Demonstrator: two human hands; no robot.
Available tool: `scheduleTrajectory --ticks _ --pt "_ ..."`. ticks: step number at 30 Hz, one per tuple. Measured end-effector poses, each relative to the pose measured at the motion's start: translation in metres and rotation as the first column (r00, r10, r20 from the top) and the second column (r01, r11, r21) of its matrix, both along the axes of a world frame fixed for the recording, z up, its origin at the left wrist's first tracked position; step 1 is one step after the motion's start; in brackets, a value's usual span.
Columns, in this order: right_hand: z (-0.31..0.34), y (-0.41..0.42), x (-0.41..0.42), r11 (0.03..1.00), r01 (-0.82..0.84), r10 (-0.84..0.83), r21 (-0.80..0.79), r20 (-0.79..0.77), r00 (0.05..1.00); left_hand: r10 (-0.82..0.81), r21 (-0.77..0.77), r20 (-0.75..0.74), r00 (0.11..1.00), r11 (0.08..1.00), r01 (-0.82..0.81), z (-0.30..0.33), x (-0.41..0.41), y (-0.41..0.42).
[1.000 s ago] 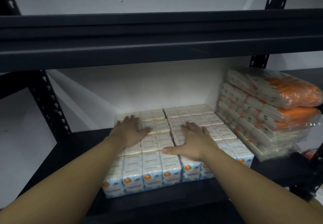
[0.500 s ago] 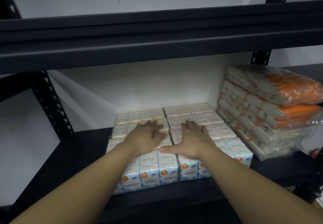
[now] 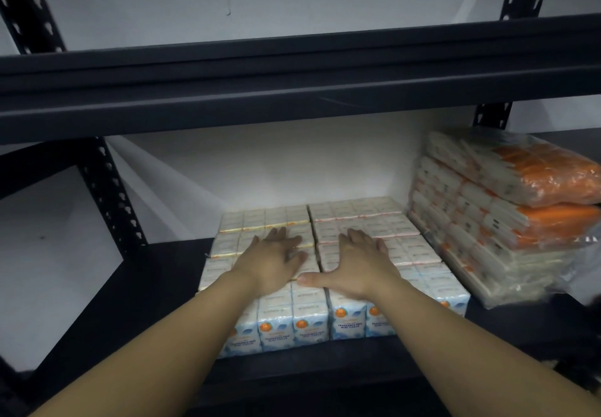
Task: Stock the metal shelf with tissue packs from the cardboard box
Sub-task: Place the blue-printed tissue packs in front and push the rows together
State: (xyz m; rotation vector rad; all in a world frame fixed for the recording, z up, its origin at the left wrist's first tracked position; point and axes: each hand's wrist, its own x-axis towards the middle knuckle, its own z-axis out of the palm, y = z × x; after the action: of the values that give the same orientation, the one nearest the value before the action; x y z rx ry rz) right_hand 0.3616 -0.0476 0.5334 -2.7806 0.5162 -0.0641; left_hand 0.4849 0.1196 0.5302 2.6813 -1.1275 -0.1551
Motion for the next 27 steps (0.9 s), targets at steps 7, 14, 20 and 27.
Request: scheduleTrajectory --ticks 7,14,20,27 --pt "0.012 -0.019 -0.016 0.974 -0.119 0.089 0.194 0.159 0.983 -0.112 -0.095 -0.077 0.991 0.99 0.105 0.004 -0.033 0.049" --pt "0.001 -0.041 -0.059 0.955 -0.296 0.296 0.017 -0.072 0.952 -0.214 0.176 0.075 0.974 0.964 0.198 -0.008 -0.058 0.061" --pt "-0.007 -0.049 -0.062 0.95 -0.313 0.311 -0.022 -0.055 0.949 -0.235 0.16 0.082 0.969 0.962 0.22 -0.008 -0.059 0.05" --pt "-0.01 -0.048 -0.066 0.932 -0.336 0.325 -0.136 -0.096 0.941 -0.187 0.147 0.103 0.977 0.974 0.171 -0.012 -0.061 0.047"
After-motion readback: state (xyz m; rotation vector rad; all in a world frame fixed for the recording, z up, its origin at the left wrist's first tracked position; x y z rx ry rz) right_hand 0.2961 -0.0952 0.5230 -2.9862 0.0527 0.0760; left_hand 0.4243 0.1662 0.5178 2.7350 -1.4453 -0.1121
